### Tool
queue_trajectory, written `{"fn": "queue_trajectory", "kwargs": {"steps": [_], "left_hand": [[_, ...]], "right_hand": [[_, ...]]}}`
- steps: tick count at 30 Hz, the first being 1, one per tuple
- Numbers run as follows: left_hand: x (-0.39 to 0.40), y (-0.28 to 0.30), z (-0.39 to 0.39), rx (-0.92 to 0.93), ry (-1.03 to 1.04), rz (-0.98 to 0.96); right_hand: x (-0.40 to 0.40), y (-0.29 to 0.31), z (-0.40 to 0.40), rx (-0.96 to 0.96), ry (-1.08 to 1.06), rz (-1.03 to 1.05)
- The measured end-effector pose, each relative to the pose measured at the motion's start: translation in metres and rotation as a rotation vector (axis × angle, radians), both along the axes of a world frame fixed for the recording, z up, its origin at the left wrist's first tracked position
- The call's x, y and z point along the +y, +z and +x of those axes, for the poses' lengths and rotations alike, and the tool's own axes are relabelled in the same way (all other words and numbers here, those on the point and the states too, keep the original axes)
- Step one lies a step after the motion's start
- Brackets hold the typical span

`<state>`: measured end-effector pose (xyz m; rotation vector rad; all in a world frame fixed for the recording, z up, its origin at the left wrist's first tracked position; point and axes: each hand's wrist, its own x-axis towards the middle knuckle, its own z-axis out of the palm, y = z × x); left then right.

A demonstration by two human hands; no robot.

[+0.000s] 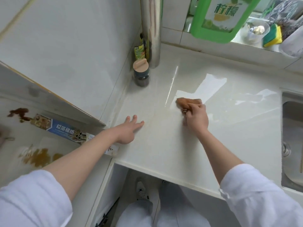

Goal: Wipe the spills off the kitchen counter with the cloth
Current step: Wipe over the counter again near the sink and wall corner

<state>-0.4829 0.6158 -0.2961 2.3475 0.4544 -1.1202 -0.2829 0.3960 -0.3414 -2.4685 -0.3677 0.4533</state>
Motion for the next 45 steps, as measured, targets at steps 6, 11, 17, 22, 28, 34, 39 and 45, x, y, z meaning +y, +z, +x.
{"fn": "queue_trajectory", "kwargs": {"steps": [6, 11, 17, 22, 28, 34, 39, 45], "left_hand": [[-0.007, -0.009, -0.007, -0.145, 0.058, 0.085], [-0.002, 0.001, -0.047, -0.164, 0.184, 0.225], [0.015, 0.008, -0.081, -0.225, 0.147, 0.4], [0.028, 0.008, -0.09, -0.3, 0.226, 0.482], [0.038, 0.004, -0.089, -0.356, 0.372, 0.557], [0.04, 0.002, -0.088, -0.327, 0.354, 0.549], [0.036, 0.017, -0.084, -0.276, 0.194, 0.56], [0.008, 0.026, -0.065, -0.385, 0.093, 0.312]], "right_hand": [[0.049, -0.006, -0.073, -0.166, 0.709, 0.183], [0.065, -0.002, -0.032, -0.047, 0.712, 0.089], [0.133, -0.006, -0.06, -0.059, 0.587, 0.15], [0.133, -0.006, -0.092, -0.019, 1.091, 0.195], [0.173, -0.017, -0.068, -0.14, 0.563, 0.022], [0.123, -0.018, -0.171, -0.078, 1.037, 0.161], [0.087, 0.0, -0.155, 0.11, 1.245, 0.054], [0.075, -0.003, -0.087, -0.069, 0.578, 0.062]]}}
